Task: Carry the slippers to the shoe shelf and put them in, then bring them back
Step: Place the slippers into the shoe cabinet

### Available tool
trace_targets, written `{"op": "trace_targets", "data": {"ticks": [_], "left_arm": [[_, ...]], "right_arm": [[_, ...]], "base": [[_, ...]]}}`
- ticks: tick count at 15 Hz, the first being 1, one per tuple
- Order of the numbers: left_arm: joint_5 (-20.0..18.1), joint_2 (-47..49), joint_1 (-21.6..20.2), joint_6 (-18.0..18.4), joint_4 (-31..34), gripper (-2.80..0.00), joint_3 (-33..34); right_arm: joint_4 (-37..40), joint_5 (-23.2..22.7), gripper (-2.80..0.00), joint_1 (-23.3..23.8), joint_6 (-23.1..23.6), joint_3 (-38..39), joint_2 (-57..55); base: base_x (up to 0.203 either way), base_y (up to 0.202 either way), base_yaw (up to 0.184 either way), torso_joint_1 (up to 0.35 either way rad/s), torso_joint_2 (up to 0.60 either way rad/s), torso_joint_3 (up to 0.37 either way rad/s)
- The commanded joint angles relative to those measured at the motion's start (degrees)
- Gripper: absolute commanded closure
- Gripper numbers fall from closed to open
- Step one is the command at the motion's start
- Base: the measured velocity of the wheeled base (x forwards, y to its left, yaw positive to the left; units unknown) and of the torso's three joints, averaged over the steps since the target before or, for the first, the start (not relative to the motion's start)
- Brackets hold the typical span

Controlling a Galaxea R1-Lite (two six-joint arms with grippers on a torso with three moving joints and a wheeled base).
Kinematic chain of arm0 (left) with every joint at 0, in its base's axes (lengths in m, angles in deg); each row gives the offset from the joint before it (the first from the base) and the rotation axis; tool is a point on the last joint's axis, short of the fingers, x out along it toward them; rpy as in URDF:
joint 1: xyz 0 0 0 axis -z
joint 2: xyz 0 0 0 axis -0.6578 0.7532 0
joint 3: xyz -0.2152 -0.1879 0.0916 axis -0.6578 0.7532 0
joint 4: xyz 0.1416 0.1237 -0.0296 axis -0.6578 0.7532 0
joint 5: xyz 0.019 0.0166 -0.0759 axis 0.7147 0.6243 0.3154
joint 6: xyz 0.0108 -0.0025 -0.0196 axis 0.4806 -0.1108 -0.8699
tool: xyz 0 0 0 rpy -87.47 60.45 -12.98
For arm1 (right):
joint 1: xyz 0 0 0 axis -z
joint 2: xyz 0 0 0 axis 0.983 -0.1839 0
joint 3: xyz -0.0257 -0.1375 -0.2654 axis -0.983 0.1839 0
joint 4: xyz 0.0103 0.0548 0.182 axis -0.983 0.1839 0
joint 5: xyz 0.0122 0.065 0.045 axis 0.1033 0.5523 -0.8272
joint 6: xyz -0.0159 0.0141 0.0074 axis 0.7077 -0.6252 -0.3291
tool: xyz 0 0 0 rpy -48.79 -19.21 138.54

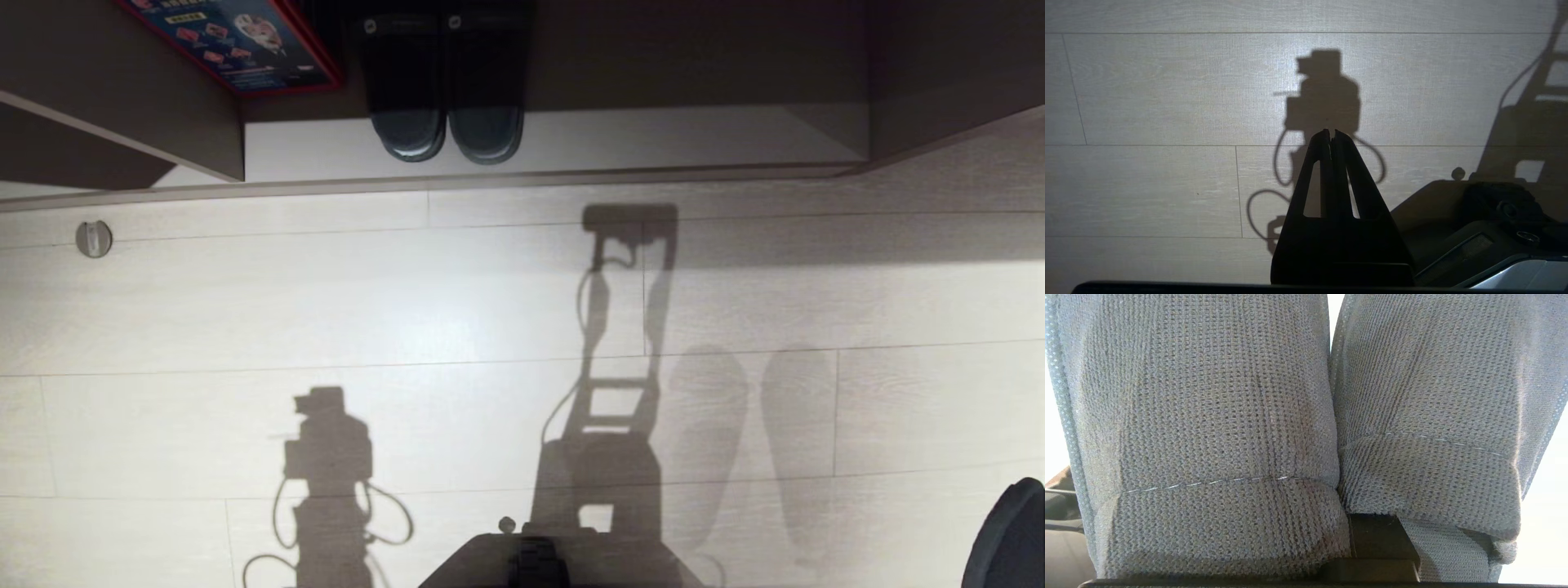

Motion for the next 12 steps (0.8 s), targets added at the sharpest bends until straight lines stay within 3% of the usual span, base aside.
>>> {"op": "trace_targets", "data": {"ticks": [1, 9, 12], "left_arm": [[0.0, 0.0, 0.0, -0.1, 0.0, 0.00, 0.0], [0.0, 0.0, 0.0, -0.1, 0.0, 0.00, 0.0], [0.0, 0.0, 0.0, -0.3, 0.0, 0.00, 0.0]], "right_arm": [[0.0, 0.0, 0.00, 0.0, 0.0, 0.0, -0.1], [0.0, 0.0, 0.00, 0.0, 0.2, 0.0, -0.1], [0.0, 0.3, 0.00, 0.0, 0.2, 0.0, -0.1]], "base": [[0.000, 0.000, 0.000, -0.001, 0.00, -0.195], [0.000, 0.000, 0.000, 0.002, 0.00, -0.194], [0.000, 0.000, 0.000, 0.003, 0.00, -0.057]]}}
